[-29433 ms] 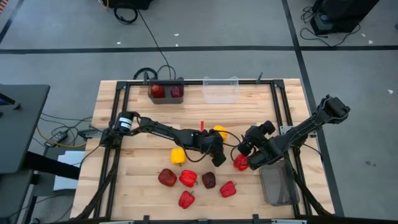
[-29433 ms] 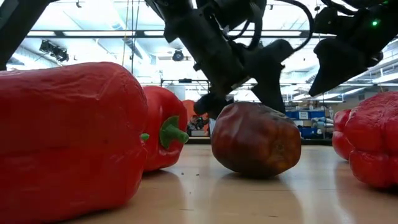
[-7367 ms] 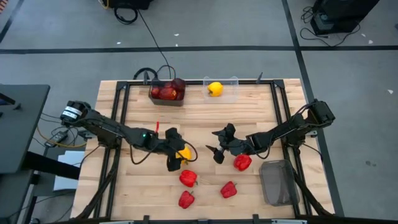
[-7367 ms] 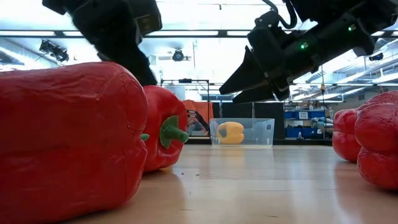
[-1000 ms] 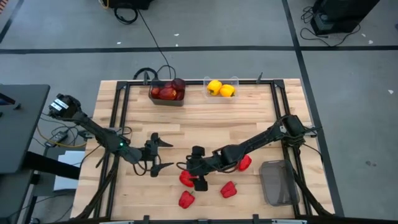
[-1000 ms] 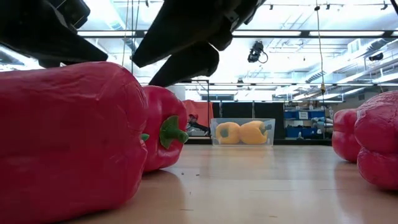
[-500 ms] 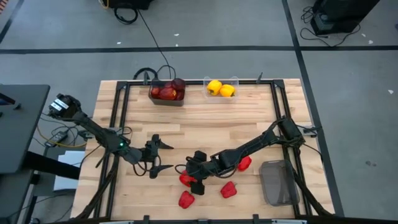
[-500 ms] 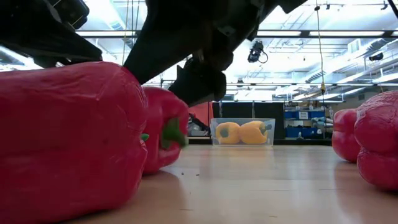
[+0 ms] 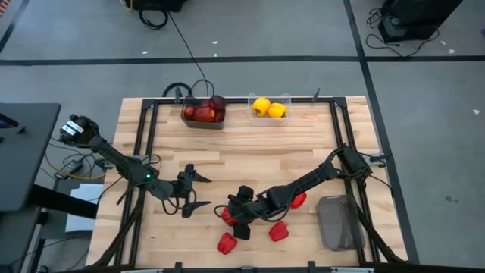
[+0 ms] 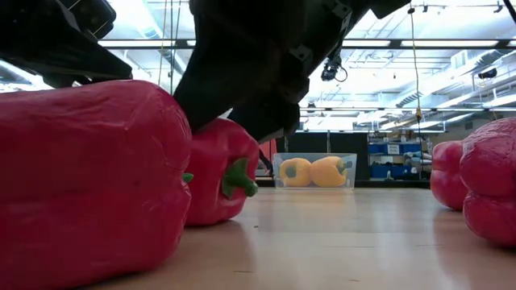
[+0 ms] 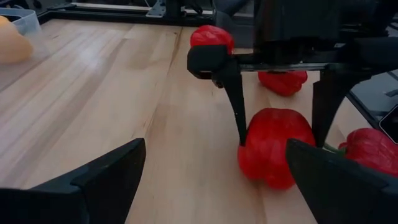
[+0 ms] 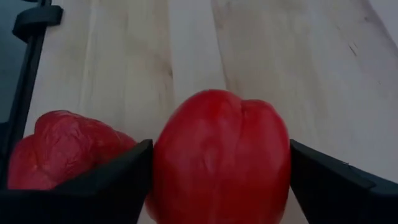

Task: Sort produce into baskets
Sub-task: Put the red bell pepper into the bottom black bin

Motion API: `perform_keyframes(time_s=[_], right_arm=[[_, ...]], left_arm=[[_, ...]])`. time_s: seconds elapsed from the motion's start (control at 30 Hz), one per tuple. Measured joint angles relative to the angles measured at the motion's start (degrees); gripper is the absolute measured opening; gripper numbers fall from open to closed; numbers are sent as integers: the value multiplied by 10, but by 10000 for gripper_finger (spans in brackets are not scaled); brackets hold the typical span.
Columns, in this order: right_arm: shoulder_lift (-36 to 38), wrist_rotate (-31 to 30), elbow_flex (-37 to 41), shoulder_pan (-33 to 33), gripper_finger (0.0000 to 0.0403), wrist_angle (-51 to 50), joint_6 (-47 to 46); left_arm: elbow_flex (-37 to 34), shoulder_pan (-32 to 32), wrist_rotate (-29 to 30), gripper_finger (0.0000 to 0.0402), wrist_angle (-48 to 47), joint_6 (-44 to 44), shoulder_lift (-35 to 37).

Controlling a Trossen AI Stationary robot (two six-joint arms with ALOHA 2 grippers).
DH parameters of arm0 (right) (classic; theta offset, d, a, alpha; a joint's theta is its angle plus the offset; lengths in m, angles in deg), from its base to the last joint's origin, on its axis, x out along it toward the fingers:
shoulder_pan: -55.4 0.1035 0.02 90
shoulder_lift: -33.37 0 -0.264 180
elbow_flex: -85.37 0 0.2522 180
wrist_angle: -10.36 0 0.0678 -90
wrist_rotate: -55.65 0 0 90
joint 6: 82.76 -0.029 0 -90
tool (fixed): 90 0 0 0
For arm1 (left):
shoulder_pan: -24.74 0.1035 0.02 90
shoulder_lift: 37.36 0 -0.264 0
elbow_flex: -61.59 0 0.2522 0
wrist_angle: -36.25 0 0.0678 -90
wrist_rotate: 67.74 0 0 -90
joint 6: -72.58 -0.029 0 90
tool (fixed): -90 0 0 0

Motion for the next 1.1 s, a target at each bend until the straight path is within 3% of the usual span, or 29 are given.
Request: perform_keyframes(time_s=[0.17, 0.4, 0.6, 0.87, 1.1], right_arm=[[9, 4, -1, 0, 297, -34, 1], [77, -3, 2, -2, 303, -137, 11], [169, -21, 1, 1, 306, -320, -16], [271, -41, 1, 33, 306, -572, -172], [309, -25, 1, 119, 306, -744, -389]], left_arm=[[0, 0, 0, 392, 0, 0, 0], [0, 1, 16, 392, 0, -20, 0], [0, 2, 21, 392, 1, -36, 0], [0, 2, 22, 392, 1, -46, 0], [0, 2, 22, 392, 0, -34, 0]])
